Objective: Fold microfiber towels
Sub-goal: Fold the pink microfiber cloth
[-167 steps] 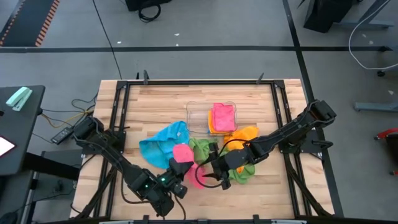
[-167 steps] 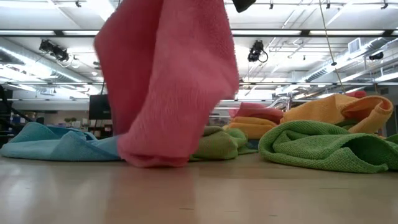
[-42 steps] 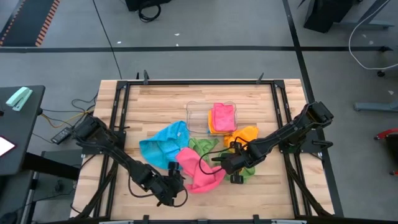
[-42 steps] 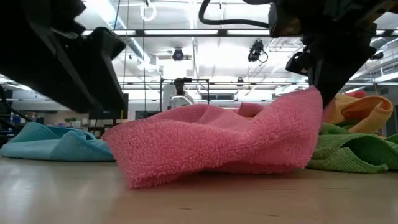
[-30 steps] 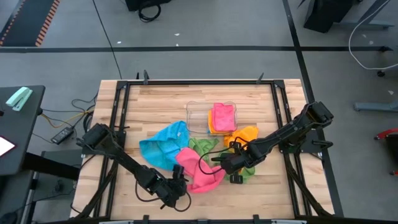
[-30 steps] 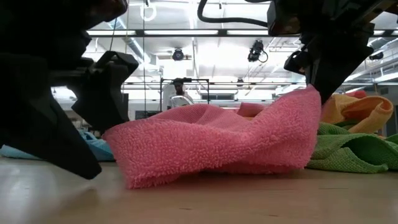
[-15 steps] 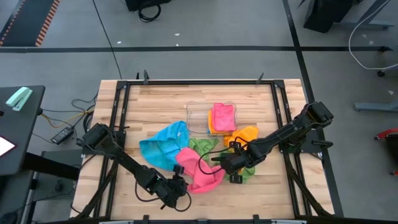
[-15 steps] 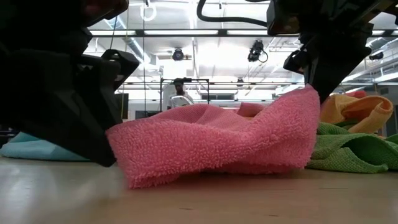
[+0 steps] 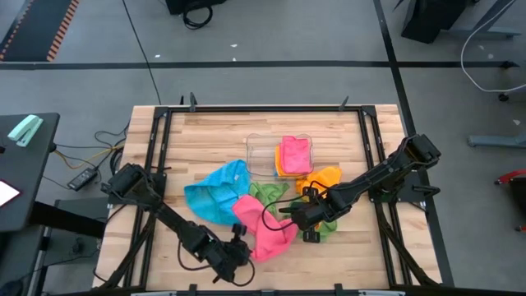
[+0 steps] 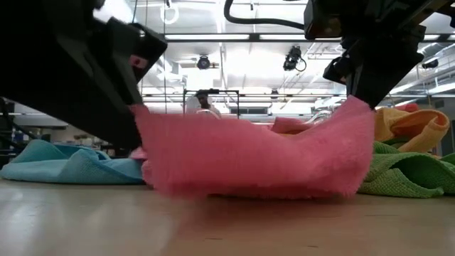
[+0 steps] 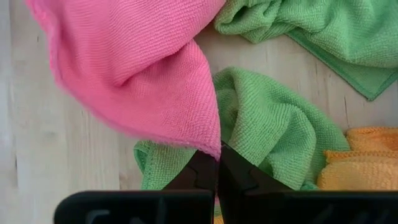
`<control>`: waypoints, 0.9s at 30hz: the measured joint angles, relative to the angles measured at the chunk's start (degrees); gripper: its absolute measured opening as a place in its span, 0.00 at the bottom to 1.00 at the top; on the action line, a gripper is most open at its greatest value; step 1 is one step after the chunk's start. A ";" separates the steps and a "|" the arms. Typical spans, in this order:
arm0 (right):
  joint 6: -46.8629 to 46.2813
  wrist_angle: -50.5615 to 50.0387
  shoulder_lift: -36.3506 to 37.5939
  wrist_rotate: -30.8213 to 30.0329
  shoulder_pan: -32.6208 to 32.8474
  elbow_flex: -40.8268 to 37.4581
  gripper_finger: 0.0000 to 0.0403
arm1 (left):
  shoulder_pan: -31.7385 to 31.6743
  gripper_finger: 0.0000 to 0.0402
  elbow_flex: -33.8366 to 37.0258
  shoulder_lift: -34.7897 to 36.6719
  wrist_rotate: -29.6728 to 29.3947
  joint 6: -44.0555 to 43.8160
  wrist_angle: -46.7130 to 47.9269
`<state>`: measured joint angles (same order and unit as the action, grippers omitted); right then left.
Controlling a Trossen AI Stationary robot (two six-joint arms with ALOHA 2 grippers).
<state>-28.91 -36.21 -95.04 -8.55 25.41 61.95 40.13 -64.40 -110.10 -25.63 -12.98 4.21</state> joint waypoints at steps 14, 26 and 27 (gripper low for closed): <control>0.00 0.79 0.00 0.01 0.00 0.00 0.02 | -0.14 0.51 -0.08 -2.37 1.52 3.21 -0.65; 0.39 2.03 0.00 0.01 0.02 0.02 0.02 | -0.82 0.29 -0.04 -3.91 0.85 5.96 -4.00; 0.39 2.13 0.00 0.01 0.00 0.02 0.02 | -0.82 0.26 -0.04 -3.91 0.86 6.30 -4.13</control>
<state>-28.51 -34.08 -95.04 -8.54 25.41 61.98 39.31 -64.45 -114.02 -24.77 -6.68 0.08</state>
